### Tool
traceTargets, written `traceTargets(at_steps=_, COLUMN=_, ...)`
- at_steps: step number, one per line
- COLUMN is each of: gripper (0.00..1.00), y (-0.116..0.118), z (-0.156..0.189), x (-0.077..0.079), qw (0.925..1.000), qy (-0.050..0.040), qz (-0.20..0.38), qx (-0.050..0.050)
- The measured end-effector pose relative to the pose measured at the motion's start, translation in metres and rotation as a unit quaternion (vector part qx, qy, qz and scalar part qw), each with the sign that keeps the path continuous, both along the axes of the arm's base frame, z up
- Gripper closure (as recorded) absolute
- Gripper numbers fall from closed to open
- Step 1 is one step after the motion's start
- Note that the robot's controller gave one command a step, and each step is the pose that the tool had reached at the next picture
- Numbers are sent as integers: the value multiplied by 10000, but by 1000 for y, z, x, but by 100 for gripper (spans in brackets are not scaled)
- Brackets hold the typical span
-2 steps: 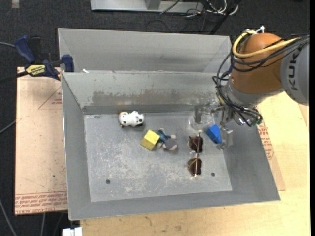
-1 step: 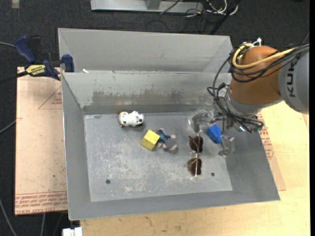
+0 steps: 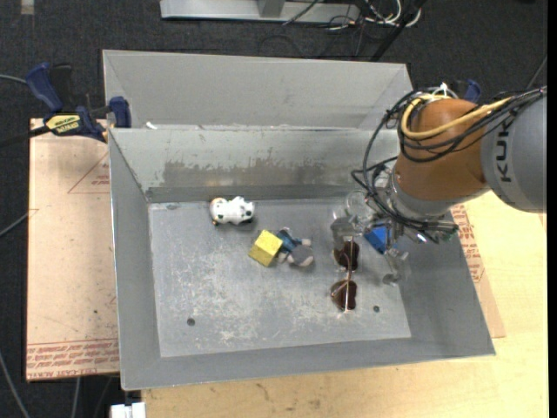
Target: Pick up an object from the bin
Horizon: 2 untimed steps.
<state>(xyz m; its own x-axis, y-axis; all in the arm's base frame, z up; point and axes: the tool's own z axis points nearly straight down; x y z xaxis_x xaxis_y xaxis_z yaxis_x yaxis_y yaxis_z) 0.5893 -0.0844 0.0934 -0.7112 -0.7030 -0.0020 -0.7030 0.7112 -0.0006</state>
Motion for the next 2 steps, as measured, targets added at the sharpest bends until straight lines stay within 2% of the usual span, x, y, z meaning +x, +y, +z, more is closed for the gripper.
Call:
traceTargets(at_steps=1, gripper=100, y=14, z=-23, x=12, qw=9949, qy=-9, qz=1009, qx=7)
traceTargets(at_steps=2, gripper=100, y=14, z=-23, x=12, qw=9949, qy=-10, qz=1007, qx=7)
